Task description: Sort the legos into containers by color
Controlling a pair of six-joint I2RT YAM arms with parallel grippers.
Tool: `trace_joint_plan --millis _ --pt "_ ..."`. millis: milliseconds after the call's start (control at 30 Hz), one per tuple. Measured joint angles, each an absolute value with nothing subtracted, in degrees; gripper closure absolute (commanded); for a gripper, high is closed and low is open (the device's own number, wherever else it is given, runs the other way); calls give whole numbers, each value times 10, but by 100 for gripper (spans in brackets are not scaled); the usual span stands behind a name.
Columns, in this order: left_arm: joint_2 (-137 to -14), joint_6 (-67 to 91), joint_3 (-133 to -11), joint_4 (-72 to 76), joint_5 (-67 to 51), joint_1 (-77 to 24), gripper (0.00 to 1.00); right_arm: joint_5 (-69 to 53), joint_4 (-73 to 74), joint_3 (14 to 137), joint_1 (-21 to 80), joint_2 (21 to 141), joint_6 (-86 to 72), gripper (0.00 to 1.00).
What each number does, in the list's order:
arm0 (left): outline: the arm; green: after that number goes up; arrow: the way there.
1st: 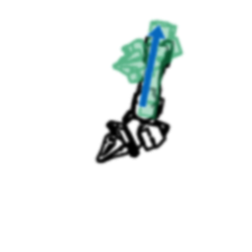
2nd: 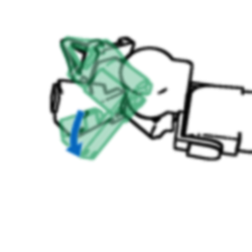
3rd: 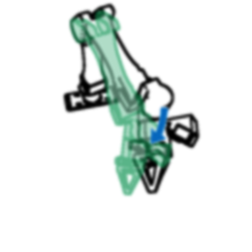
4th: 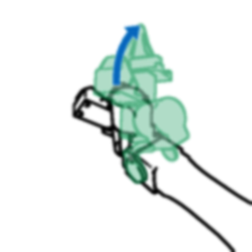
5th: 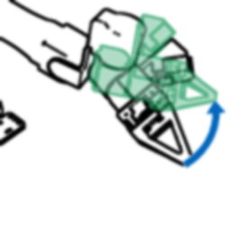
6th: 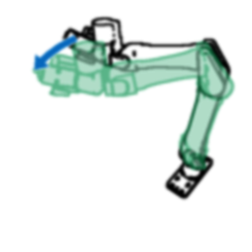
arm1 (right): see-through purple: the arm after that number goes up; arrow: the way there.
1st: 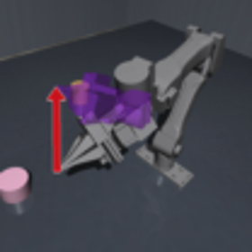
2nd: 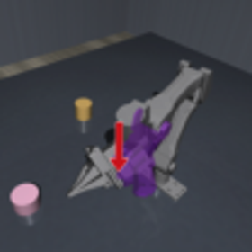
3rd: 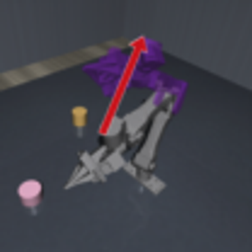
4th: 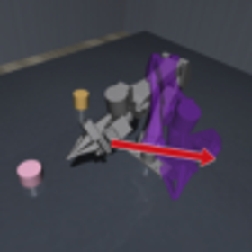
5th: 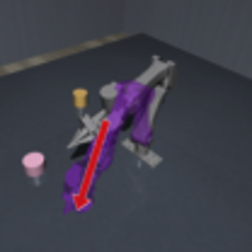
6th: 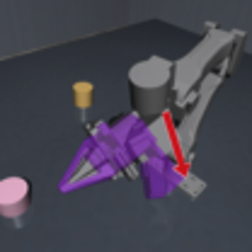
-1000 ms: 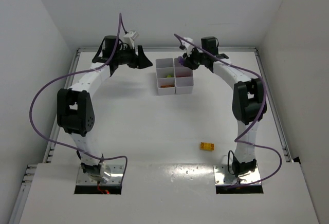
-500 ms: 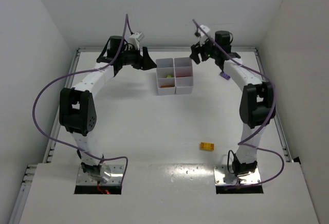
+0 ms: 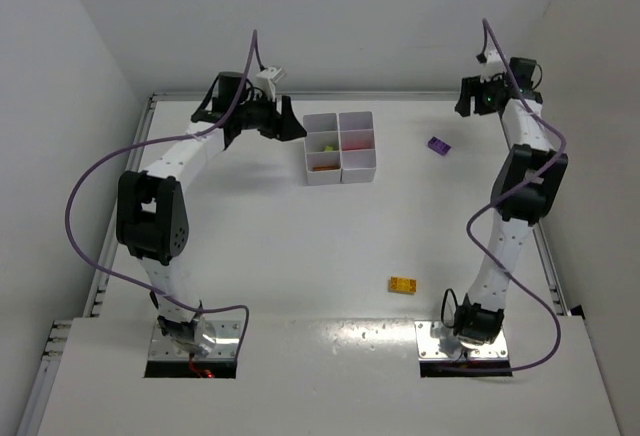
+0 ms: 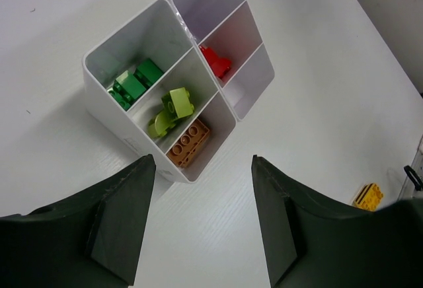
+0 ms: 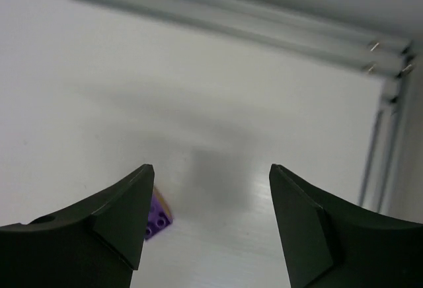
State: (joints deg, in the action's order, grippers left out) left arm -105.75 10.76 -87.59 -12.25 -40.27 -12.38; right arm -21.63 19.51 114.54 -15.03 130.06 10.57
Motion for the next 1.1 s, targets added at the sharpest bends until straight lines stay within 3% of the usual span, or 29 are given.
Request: trace_joint_plan --millis 167,300,533,1100 --pt "-1058 98 -882 -137 -396 -128 34 -269 290 1218 -168 1406 123 22" --pt "-1058 92 -885 -140 -390 -131 34 -323 328 1223 -168 1425 128 10" --pt "-1058 80 -885 -149 -378 -135 34 -392 352 1254 -163 1425 164 10" --pt "-1058 77 -885 -154 -370 -136 34 -337 431 1238 -134 1436 353 11"
